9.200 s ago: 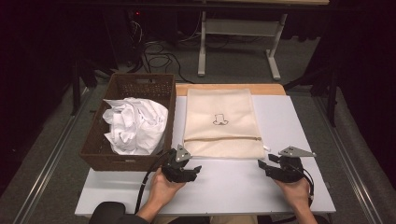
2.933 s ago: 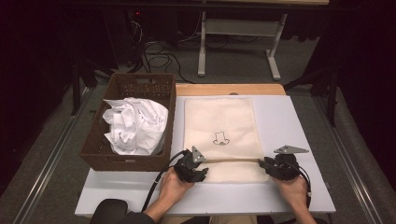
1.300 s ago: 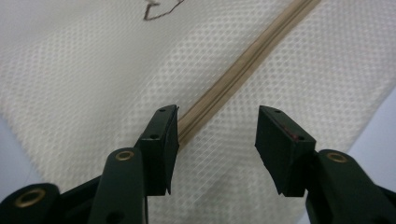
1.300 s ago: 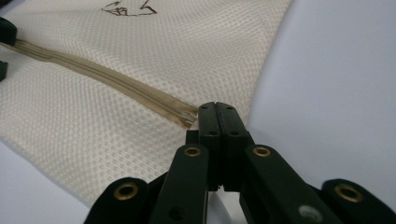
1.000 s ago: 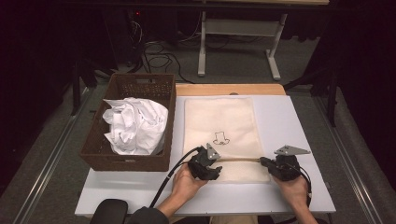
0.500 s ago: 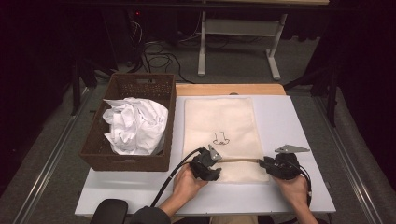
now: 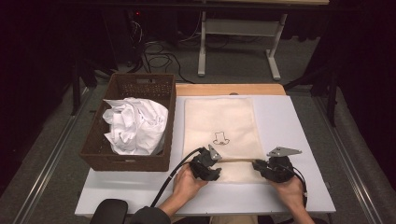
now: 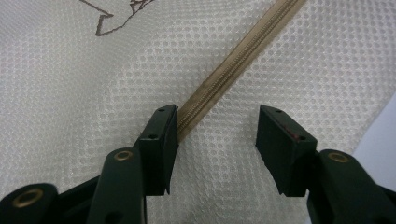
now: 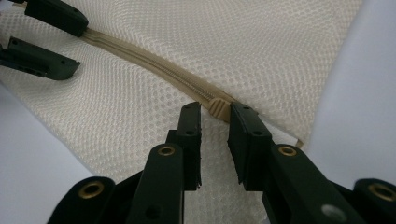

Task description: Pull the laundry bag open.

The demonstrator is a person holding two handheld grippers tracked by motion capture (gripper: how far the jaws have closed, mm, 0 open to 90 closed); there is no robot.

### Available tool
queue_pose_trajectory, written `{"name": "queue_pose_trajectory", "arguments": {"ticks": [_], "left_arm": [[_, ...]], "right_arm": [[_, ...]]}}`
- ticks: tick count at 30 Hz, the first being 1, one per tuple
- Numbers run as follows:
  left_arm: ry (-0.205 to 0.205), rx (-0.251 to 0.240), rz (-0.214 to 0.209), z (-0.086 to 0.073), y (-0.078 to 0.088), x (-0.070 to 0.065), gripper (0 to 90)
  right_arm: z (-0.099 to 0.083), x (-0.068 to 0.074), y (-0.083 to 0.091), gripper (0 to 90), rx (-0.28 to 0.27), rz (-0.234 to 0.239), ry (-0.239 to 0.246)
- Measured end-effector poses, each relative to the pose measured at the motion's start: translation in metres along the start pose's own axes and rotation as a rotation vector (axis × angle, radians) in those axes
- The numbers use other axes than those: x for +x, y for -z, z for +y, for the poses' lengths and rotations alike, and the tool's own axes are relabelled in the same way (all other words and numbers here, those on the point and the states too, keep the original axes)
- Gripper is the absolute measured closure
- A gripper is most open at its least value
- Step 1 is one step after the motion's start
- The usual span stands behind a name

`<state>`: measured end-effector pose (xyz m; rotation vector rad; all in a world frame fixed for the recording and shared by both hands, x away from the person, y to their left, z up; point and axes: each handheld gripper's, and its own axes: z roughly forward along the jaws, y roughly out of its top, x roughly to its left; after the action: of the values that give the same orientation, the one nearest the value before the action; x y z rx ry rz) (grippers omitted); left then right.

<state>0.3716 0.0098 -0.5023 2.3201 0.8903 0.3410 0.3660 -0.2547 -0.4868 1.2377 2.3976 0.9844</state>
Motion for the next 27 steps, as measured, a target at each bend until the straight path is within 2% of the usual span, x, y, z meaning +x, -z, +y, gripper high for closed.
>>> {"name": "queue_pose_trajectory", "arguments": {"ticks": [5, 6, 7, 9, 11, 14, 15, 17, 20, 22, 27], "left_arm": [[0.001, -0.002, -0.005, 0.0, 0.001, 0.001, 48.4], [0.003, -0.006, -0.007, 0.0, 0.001, 0.001, 48.4], [0.007, -0.011, -0.009, 0.0, 0.002, 0.001, 48.4], [0.009, -0.022, -0.018, 0.001, 0.003, 0.001, 49.1], [0.007, -0.036, -0.029, 0.003, 0.003, 0.0, 49.9], [-0.016, -0.052, -0.036, 0.005, 0.004, -0.002, 52.9], [-0.03, -0.062, -0.055, 0.008, 0.003, -0.005, 56.7], [-0.039, -0.081, -0.068, 0.012, 0.003, -0.007, 57.4], [-0.024, -0.075, -0.099, 0.022, 0.0, -0.013, 53.8], [-0.03, -0.073, -0.111, 0.028, -0.003, -0.018, 53.3], [-0.038, -0.091, -0.142, 0.041, -0.013, -0.028, 56.3]], "right_arm": [[-0.001, -0.003, 0.003, 75.7, -0.024, 0.014, -0.011], [-0.001, -0.007, 0.009, 79.8, -0.049, 0.003, -0.021], [-0.001, -0.007, 0.009, 79.8, -0.049, 0.003, -0.021], [-0.003, -0.011, 0.013, 86.0, -0.06, -0.021, -0.038], [-0.006, -0.014, 0.013, 90.0, -0.049, -0.054, -0.052], [-0.006, -0.015, 0.011, 90.0, -0.041, -0.063, -0.05], [-0.006, -0.015, 0.007, 90.0, -0.028, -0.07, -0.038], [-0.006, -0.013, 0.005, 90.0, -0.013, -0.075, -0.037], [-0.007, -0.013, 0.003, 90.0, -0.004, -0.081, -0.031], [-0.007, -0.014, 0.002, 90.0, 0.005, -0.082, -0.025], [-0.009, -0.012, -0.002, 90.0, 0.026, -0.082, -0.018]]}}
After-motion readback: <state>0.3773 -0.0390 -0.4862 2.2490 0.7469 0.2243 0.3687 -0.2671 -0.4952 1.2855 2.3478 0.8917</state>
